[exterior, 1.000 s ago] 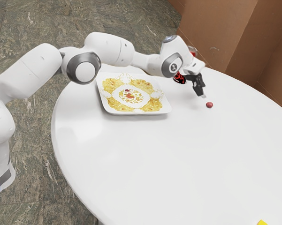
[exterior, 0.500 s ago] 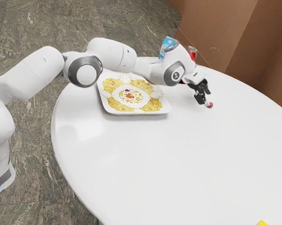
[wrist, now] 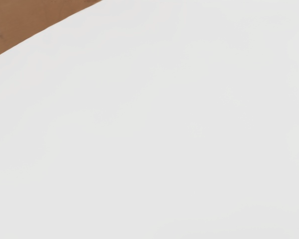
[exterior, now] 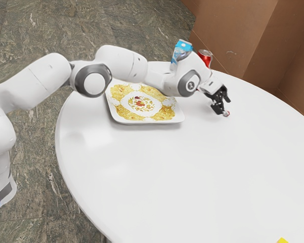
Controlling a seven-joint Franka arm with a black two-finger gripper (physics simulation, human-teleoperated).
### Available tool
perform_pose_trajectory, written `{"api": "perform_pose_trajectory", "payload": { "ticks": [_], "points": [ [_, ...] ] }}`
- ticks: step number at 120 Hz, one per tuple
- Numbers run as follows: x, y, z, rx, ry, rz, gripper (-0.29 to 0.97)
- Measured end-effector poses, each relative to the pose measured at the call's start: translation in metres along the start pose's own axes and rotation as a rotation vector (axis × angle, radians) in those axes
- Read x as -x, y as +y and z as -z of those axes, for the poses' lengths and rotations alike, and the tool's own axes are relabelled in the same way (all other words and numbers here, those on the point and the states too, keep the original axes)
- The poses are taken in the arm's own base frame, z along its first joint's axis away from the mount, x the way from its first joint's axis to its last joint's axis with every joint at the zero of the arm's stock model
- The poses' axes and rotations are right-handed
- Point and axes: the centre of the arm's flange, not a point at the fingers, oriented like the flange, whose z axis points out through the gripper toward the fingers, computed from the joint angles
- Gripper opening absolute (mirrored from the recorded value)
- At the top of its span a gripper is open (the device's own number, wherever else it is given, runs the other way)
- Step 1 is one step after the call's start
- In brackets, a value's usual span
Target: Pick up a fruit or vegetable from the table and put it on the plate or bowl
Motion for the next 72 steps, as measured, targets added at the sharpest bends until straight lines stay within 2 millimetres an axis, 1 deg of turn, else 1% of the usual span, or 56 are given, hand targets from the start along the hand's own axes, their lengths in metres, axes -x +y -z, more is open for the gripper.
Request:
{"api": "perform_pose_trajectory", "payload": {
  "ticks": [5,12,26,62,72],
  "points": [
    [0.001,0.003,-0.006,-0.001,0.008,0.0,0.57],
    [0.0,0.003,-0.008,-0.016,0.009,-0.024,0.56],
    [-0.003,0.002,-0.01,-0.042,0.011,-0.062,0.56],
    [-0.001,0.0,-0.011,-0.067,0.011,-0.098,0.55],
    [0.0,0.0,-0.01,-0.07,0.001,-0.087,0.58]
  ]
}}
